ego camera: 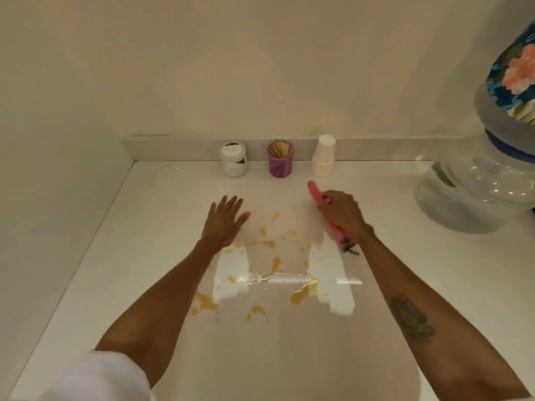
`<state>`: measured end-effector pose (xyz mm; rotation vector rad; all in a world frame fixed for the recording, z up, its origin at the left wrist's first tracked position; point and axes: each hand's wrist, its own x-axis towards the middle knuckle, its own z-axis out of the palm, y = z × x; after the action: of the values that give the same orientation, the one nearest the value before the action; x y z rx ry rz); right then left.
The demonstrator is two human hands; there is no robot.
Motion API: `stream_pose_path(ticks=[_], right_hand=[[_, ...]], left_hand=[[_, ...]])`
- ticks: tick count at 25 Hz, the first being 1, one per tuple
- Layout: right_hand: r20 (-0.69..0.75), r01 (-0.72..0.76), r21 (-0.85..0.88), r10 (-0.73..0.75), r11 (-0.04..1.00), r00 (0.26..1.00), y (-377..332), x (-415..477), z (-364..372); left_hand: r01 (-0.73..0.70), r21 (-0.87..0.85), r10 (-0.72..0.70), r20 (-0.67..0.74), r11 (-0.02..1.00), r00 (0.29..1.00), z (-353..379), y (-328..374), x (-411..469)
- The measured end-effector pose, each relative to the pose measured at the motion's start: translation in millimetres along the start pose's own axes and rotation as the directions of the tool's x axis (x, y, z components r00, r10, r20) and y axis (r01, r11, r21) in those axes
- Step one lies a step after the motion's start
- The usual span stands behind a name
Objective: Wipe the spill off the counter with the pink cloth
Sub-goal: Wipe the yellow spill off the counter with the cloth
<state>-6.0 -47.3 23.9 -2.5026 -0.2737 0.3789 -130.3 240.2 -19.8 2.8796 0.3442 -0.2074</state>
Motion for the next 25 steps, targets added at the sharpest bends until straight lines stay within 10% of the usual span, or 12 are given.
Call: stream_pose_path(ticks=[13, 16, 21, 25], right_hand=[[0.16, -0.002, 0.266, -0.042, 0.964, 0.986, -1.4, -35.8, 96.0], [-0.027, 0.102, 0.032, -0.101, 0.994, 0.994, -1.3, -36.0, 115.9], [0.119, 0.218, -0.446, -0.185, 0.868, 0.976, 11.6, -19.0, 133.0], [0.084, 0.143, -0.498, -0.117, 0.855, 0.99, 4.6, 26.9, 121.2]], left_hand=[[0.372, -0.115, -0.37, 0.039, 0.921, 0.928, 33.4, -206.6, -106.4], [0.373, -0.194, -0.379, 0.007, 0.907, 0.925, 40.5, -203.9, -107.3], [0.341, -0.186, -0.36, -0.078, 0.922, 0.93, 52.7, -207.6, -112.8], [0.359, -0.076, -0.366, -0.111, 0.93, 0.924, 62.7, -210.3, -106.1]])
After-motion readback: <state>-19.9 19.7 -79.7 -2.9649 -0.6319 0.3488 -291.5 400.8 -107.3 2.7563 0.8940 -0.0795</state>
